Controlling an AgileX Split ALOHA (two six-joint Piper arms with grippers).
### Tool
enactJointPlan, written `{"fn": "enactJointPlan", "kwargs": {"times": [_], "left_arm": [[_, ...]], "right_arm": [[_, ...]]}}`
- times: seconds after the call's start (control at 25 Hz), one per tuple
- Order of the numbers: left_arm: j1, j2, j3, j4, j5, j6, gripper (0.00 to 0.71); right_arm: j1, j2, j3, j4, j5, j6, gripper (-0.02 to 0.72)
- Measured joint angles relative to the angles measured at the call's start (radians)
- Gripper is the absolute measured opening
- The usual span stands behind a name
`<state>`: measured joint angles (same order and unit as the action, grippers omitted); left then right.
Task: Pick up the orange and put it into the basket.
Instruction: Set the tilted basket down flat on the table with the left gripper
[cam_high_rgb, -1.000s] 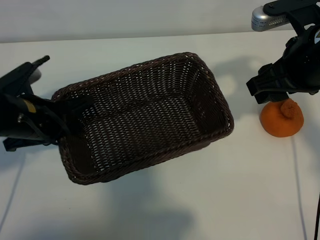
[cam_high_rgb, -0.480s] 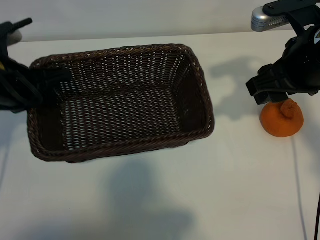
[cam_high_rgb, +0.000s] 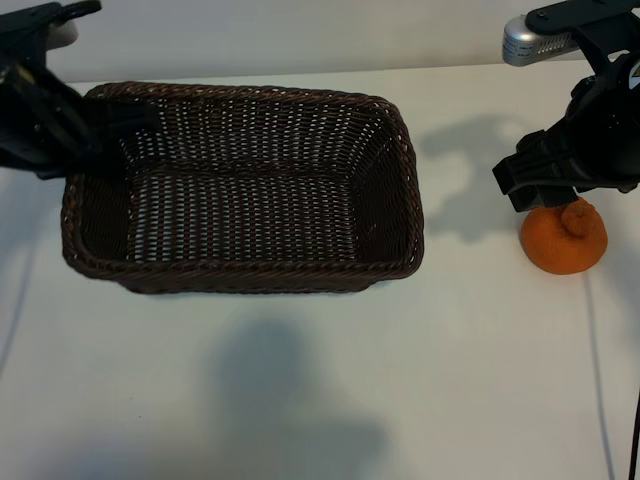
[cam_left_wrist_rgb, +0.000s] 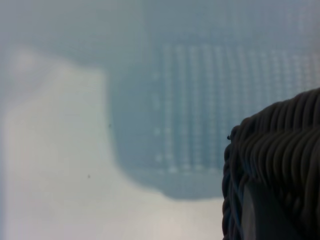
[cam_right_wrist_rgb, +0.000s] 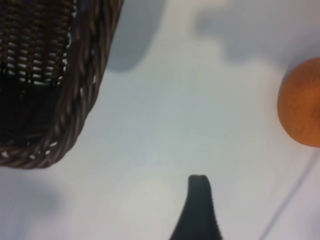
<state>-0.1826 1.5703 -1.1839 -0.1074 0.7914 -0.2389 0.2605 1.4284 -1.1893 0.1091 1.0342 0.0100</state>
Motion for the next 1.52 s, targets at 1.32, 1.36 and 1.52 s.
{"fn": "enactJointPlan", "kwargs": {"times": [1.32, 1.36, 1.52], "left_arm": [[-0.036, 0.300, -0.077, -0.249, -0.249, 0.244, 0.152], [-0.040, 0.307, -0.077, -0.251, -0.258, 0.244, 0.152], [-0.048, 0.335, -0.077, -0.257, -0.268, 0.245, 0.151]], "right_arm": [[0.000, 0.000, 0.000, 0.007, 0.003, 0.001, 0.554], [0.000, 0.000, 0.000, 0.008, 0.003, 0.001, 0.554], [0.000, 0.000, 0.000, 0.012, 0.003, 0.002, 0.554]]}}
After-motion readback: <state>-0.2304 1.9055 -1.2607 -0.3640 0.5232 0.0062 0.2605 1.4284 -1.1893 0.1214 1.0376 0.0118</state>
